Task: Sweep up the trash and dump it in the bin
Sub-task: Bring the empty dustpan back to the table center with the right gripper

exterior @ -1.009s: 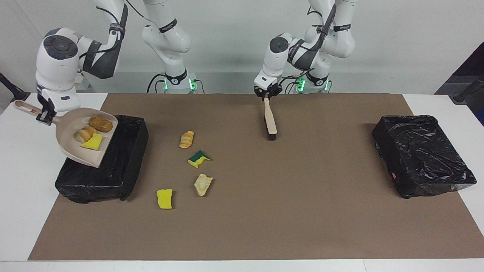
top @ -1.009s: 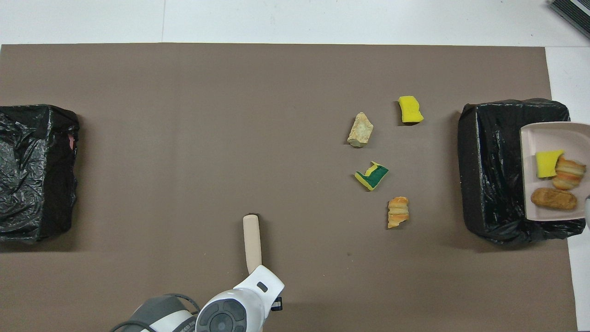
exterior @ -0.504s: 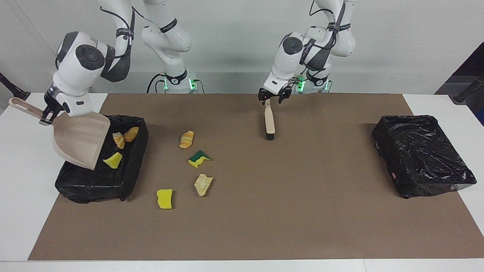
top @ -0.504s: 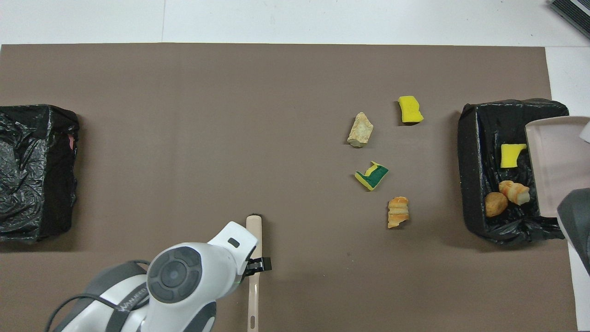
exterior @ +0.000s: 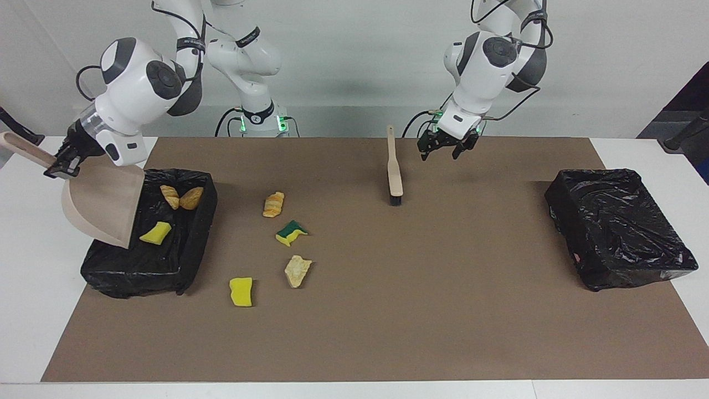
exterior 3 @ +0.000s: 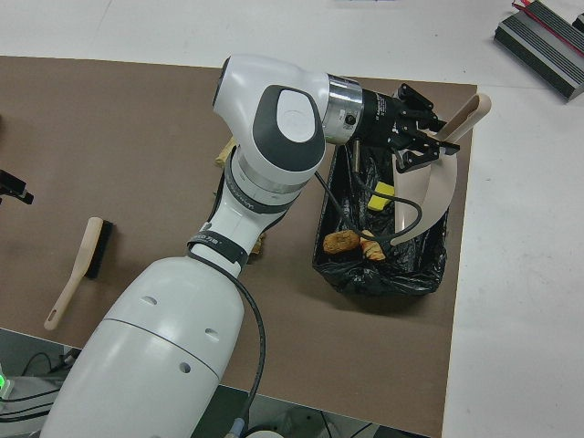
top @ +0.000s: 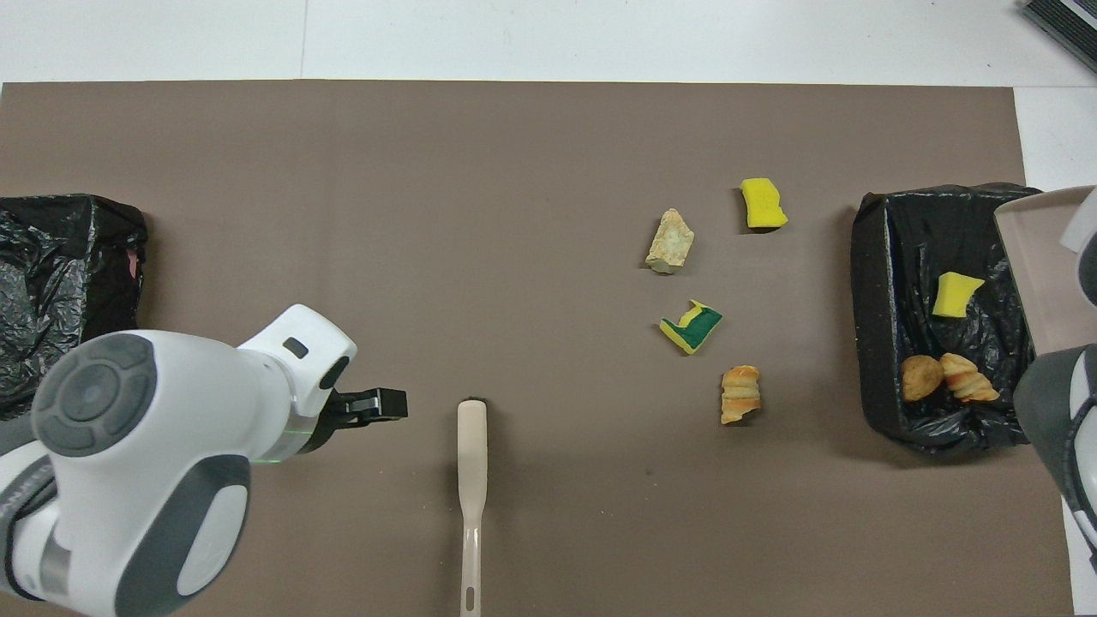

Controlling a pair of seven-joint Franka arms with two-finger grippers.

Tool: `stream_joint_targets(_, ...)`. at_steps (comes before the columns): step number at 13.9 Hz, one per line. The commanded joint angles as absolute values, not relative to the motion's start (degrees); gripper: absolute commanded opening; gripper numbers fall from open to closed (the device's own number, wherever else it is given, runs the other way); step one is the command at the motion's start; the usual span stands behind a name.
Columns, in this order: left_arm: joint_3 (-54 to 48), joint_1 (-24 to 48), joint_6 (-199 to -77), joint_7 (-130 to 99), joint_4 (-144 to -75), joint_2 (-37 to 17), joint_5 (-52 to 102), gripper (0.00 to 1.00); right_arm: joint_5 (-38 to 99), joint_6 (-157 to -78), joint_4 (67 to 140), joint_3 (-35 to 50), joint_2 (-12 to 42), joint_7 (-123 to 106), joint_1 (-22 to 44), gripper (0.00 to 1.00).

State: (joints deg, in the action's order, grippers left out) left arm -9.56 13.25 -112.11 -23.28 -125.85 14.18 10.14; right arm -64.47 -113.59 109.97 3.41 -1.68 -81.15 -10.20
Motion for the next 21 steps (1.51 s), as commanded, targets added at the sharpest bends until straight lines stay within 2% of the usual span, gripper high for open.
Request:
stream_joint_targets(1, -10.3, 7.1, -109.9, -16.6, -121.2, 13.4, 7.7, 1.00, -65.0, -111.6, 107.7, 3.8, -0.6, -80.0, -9.3, 0.00)
stream_joint_targets(5, -10.2, -3.0, -101.6, -2.0, -114.0, 13.3, 5.8, 1.00, -53.7, -111.5, 104.0, 6.2, 1.4, -75.7, -6.5, 0.00)
stream_joint_targets(9, -10.2, -4.1, -88.8, -1.8, -94.6, 2.4, 4.7, 1.00, -42.7, -110.3, 102.7, 6.2, 2.2, -61.8, 1.0, 0.00)
stream_joint_targets(13, -10.4, -3.3, -90.7, -0.9, -93.6, 1.1, 1.7, 1.00, -37.0, -99.8, 90.7, 6.5, 8.7, -47.9, 7.0, 0.00)
stream_joint_targets(15, -10.3, -3.1, -90.6, -0.5, -94.0, 1.4, 1.7, 1.00, -33.1, -97.5, 86.2, 6.7, 12.9, -38.8, 10.5, 0.00)
stream_joint_targets(21, -10.3, -4.0, -91.7, -0.8, -92.6, 0.1, 1.8, 1.00, -22.4, -88.3, 66.5, 6.8, 28.4, -2.4, 19.4, 0.00)
